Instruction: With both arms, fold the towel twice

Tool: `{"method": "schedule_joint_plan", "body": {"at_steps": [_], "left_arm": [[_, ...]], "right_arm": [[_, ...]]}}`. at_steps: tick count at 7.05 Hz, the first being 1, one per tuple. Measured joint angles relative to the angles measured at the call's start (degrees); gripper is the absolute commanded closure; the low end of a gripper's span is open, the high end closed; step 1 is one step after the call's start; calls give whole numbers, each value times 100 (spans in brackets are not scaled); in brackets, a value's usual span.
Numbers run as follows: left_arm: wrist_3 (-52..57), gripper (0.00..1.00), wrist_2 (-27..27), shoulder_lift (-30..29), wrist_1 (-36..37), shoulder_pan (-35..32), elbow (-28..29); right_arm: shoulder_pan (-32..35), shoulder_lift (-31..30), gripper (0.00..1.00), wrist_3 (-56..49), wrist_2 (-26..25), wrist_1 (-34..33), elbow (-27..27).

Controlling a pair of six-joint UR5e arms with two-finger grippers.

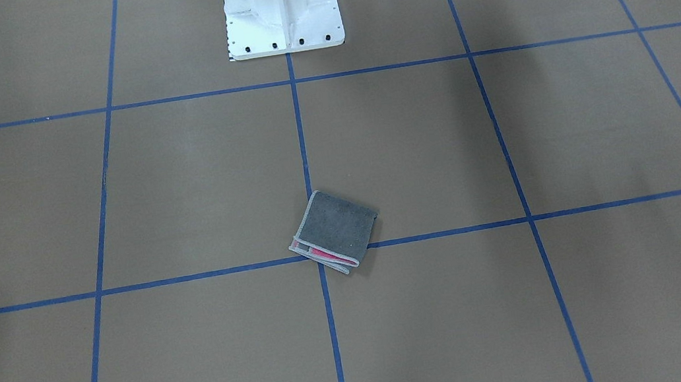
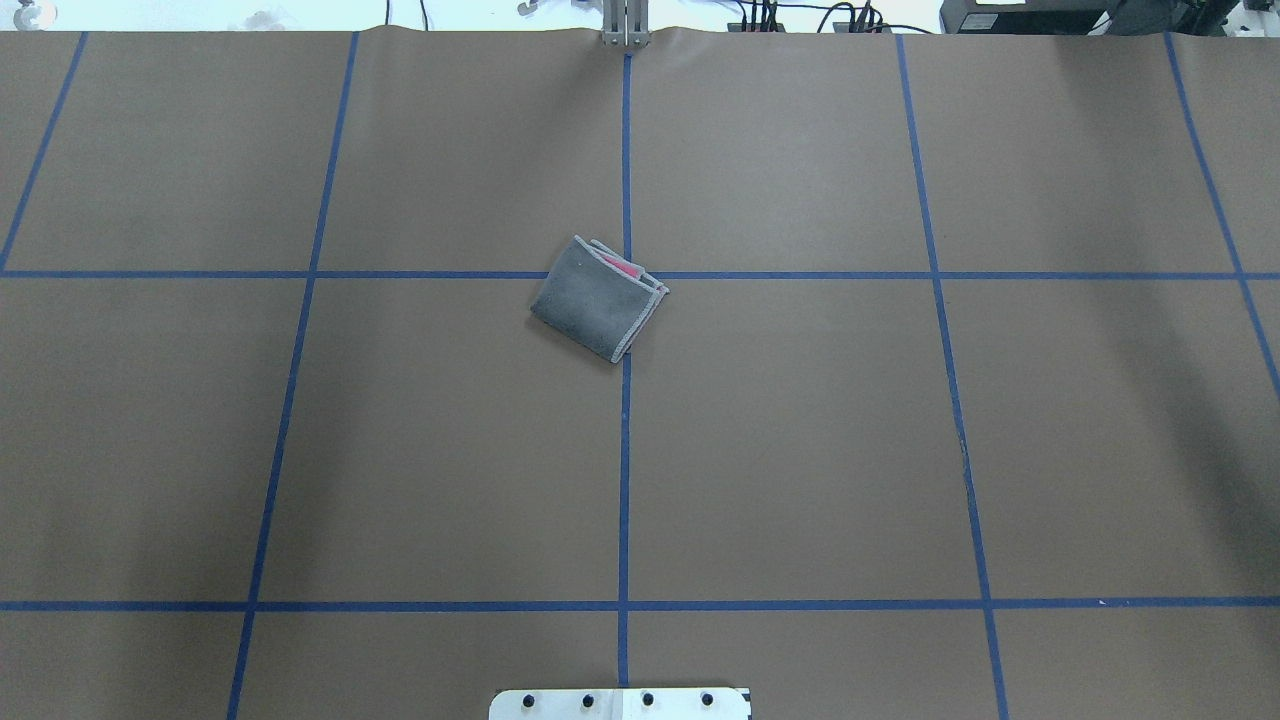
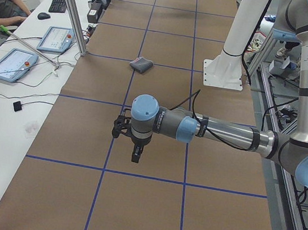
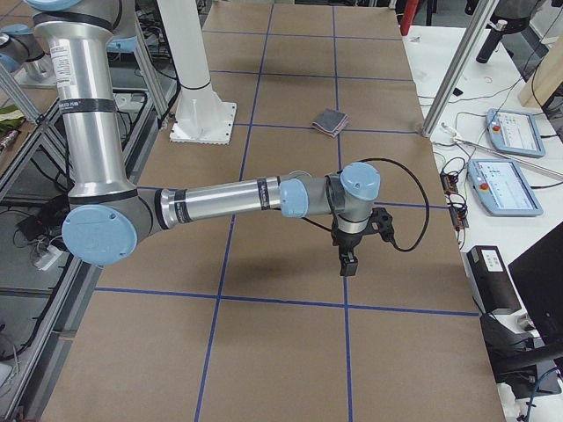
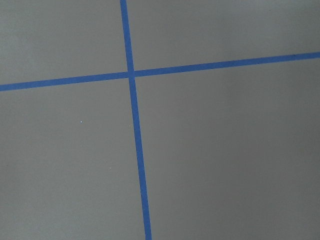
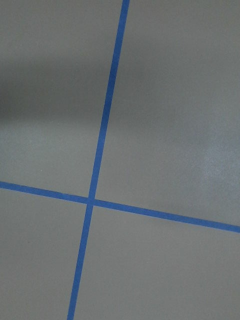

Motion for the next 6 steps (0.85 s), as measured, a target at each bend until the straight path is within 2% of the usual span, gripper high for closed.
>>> {"method": "schedule_joint_plan", "body": {"at_steps": [6], "left_arm": [[-299, 0, -37, -130, -17, 8, 35]], "right_arm": [[9, -193, 0, -14, 18, -187, 347]]}}
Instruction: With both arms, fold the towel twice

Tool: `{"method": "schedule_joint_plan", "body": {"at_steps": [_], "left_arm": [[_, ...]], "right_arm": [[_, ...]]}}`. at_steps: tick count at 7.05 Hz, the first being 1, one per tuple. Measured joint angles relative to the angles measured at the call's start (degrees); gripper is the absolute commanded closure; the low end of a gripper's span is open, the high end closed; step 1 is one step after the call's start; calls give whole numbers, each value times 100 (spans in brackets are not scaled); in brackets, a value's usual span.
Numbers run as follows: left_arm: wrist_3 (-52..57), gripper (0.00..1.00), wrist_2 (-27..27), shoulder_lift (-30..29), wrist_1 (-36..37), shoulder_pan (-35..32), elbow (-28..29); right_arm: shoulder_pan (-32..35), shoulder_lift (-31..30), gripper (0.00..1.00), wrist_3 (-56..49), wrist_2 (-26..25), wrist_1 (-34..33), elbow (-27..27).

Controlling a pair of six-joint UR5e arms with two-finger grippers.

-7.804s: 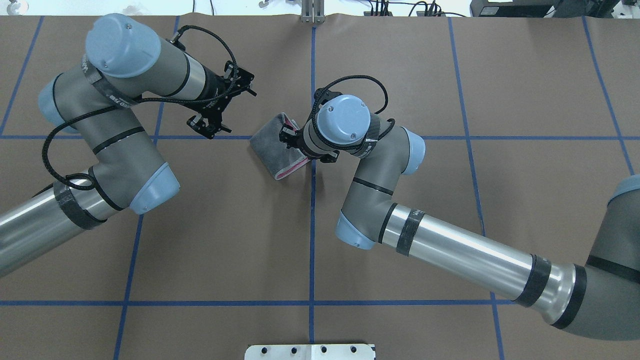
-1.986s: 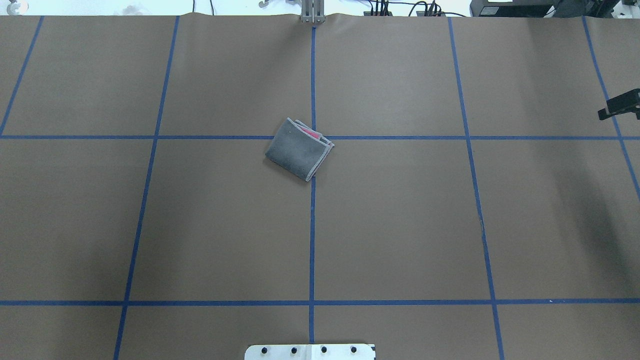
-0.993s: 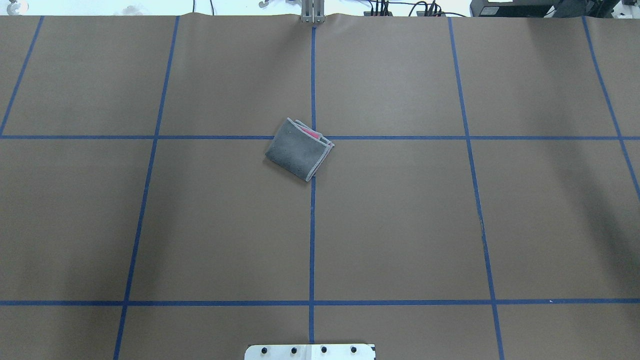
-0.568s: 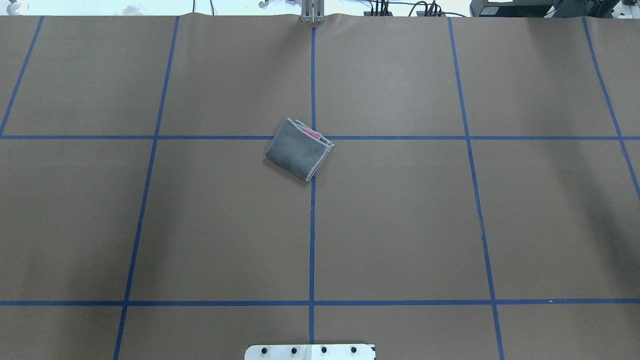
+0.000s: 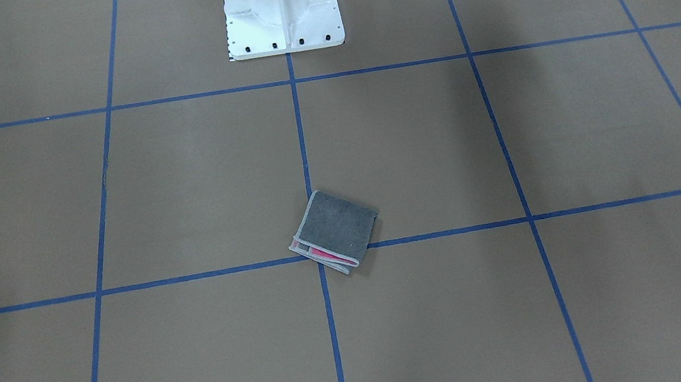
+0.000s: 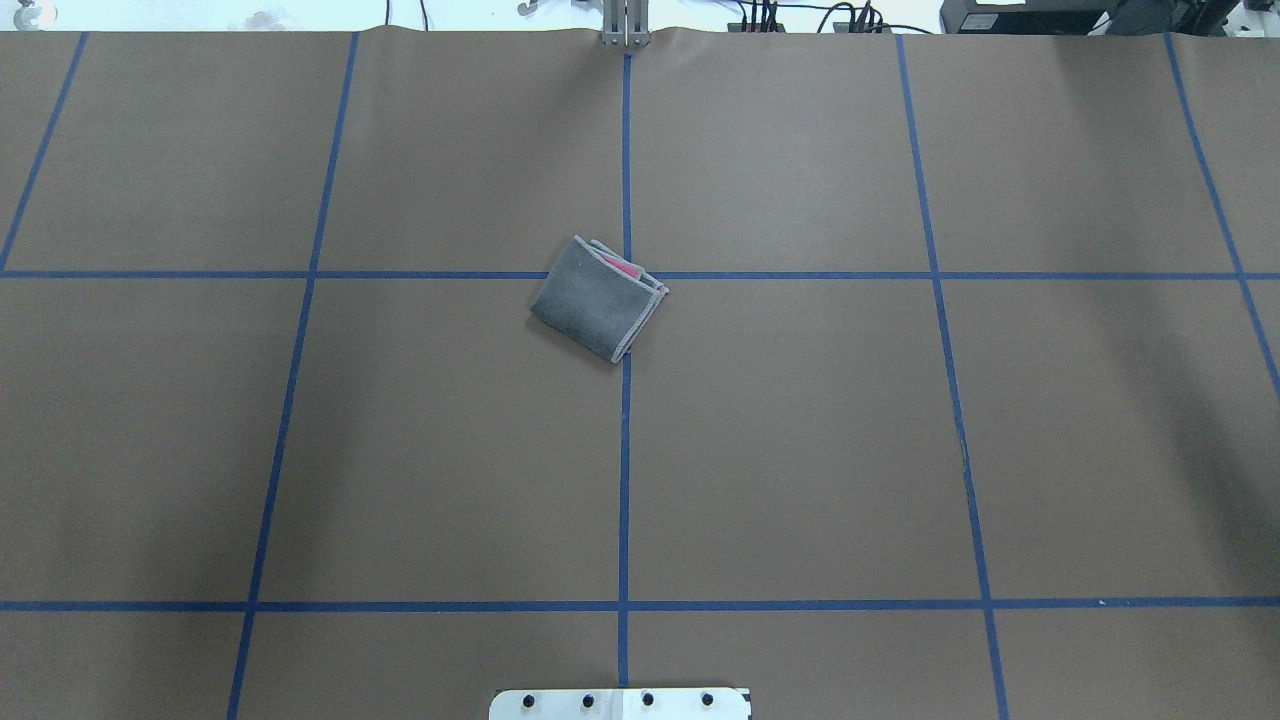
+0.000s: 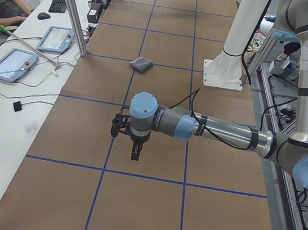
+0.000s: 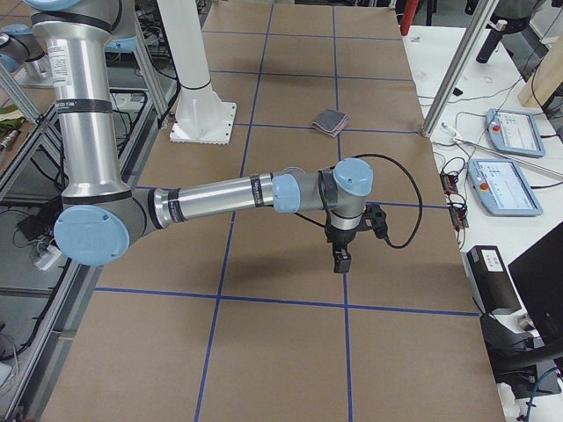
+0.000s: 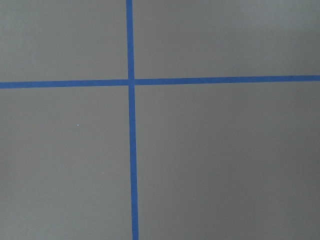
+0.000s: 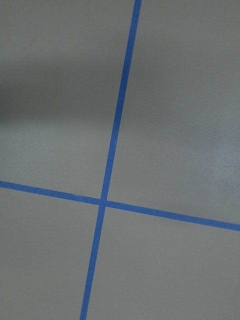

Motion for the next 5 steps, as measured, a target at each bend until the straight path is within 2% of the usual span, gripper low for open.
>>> {"method": "schedule_joint_plan", "body": {"at_steps": [5], "left_arm": [[-26, 0, 1, -5, 0, -8, -28]], "right_arm": [[-4, -57, 0, 0, 17, -50, 99]]}}
